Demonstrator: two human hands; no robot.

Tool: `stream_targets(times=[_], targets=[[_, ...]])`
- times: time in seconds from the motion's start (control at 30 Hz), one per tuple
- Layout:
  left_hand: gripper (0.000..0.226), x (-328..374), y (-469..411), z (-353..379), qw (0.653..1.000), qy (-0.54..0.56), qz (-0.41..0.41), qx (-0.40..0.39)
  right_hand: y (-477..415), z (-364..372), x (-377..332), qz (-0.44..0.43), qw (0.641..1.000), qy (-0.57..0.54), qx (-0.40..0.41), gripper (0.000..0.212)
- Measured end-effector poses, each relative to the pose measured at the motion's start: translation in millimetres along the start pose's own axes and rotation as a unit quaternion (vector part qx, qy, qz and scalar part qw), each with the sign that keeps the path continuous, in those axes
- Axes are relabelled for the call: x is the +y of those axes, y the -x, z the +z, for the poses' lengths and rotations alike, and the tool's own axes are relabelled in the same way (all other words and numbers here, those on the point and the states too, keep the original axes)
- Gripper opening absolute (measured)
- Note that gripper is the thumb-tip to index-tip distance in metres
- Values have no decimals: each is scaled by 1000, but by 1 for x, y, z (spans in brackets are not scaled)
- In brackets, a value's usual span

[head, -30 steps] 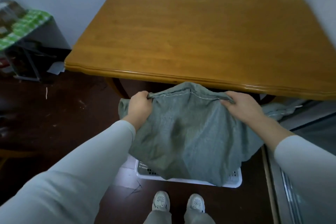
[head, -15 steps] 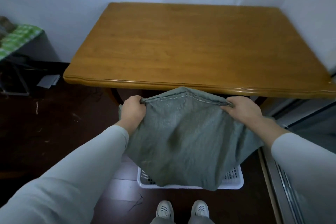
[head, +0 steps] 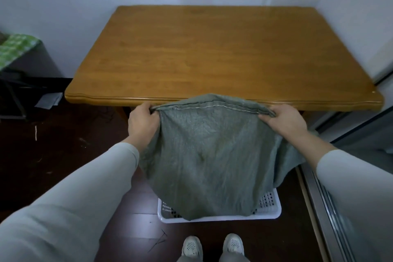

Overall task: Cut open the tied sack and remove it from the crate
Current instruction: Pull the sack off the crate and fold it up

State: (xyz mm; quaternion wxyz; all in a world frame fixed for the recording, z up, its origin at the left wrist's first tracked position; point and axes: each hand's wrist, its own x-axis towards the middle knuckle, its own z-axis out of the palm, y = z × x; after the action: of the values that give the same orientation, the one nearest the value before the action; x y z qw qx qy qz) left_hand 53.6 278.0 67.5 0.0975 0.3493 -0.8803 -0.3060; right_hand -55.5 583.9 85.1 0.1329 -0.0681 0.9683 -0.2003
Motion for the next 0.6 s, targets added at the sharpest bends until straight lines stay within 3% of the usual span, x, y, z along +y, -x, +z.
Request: stream_targets(times=[0.17, 0.33, 0.47, 0.53, 0.6], targets=[[22, 10, -5, 1, 995, 62, -10, 74, -7, -9, -7, -41, 994, -60, 80, 24], [18, 19, -4, 9, 993, 93, -33, 65, -13, -14, -6, -33, 999, -12, 26, 31], [15, 34, -21, 9, 979, 172, -35, 103, -17, -23, -19, -81, 982, -147, 86, 26], [17, 35, -18, 16, 987, 142, -40, 63, -17, -9, -16, -60, 984, -159, 48, 26], [25, 28, -10, 35, 995, 73, -71, 11, -18, 13, -5, -28, 991, -121, -46, 31]])
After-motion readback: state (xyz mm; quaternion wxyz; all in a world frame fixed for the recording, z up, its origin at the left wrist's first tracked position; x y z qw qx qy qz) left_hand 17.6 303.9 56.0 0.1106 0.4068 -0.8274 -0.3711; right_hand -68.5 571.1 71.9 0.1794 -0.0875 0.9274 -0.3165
